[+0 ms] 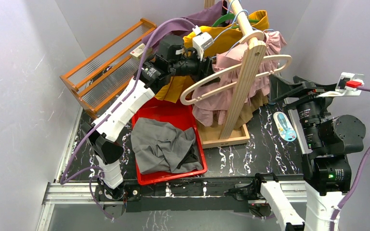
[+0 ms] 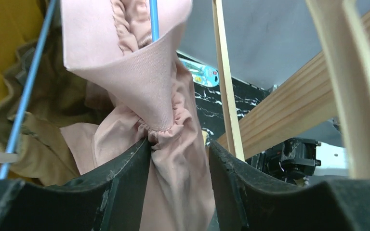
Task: Remove the skirt from the hanger
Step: Pick up the hanger from the clothesline.
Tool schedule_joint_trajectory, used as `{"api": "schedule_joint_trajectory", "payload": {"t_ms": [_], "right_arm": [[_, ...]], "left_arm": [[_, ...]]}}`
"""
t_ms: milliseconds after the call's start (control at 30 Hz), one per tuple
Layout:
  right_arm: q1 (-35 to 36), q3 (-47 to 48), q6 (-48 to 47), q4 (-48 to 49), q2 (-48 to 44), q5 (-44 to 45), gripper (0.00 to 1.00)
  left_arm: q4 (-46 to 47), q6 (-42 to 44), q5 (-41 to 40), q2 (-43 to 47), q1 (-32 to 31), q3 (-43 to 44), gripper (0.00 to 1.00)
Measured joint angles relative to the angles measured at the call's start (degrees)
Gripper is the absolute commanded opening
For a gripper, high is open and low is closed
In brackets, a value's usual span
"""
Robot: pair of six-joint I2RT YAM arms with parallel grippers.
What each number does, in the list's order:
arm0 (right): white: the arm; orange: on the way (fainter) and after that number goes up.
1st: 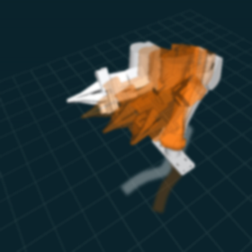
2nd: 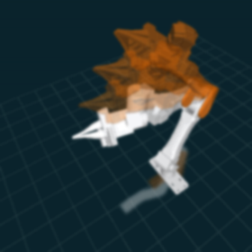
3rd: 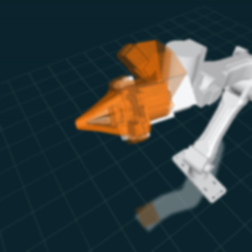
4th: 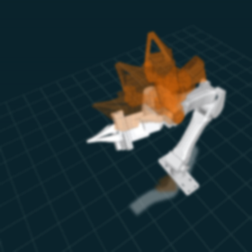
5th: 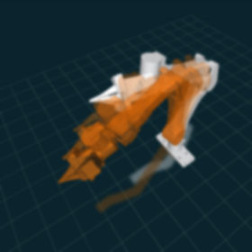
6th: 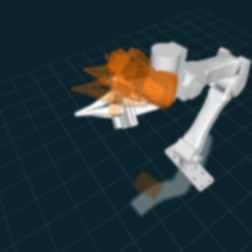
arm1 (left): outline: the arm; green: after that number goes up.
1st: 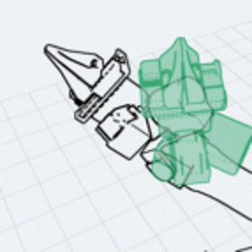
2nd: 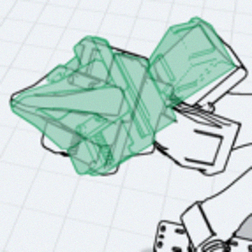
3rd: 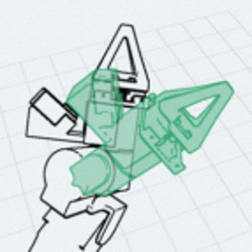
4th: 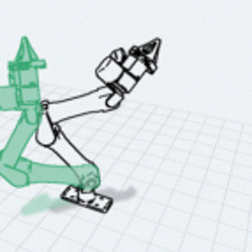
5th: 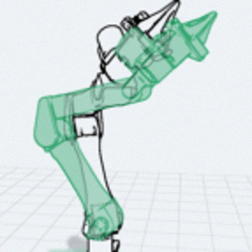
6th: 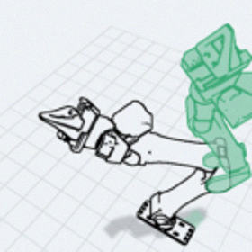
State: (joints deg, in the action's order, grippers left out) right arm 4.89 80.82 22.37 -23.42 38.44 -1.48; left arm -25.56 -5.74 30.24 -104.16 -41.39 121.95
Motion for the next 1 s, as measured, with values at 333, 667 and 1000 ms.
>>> {"api": "schedule_joint_trajectory", "payload": {"t_ms": [333, 667, 1000], "right_arm": [[0.0, -0.2, 0.0, 0.0, -0.3, 0.1, 0.98], [0.0, -0.8, -0.1, 0.0, -0.6, 0.9, 0.98], [0.0, -1.1, -0.1, 0.0, -0.6, 1.1, 0.98]], "left_arm": [[2.3, -1.0, -1.2, 0.3, -1.1, -4.6, 0.16], [2.7, -3.0, -3.1, 1.9, -1.2, -4.1, 0.00], [2.3, -7.1, -3.6, -2.8, -1.2, 10.3, 0.00]]}}
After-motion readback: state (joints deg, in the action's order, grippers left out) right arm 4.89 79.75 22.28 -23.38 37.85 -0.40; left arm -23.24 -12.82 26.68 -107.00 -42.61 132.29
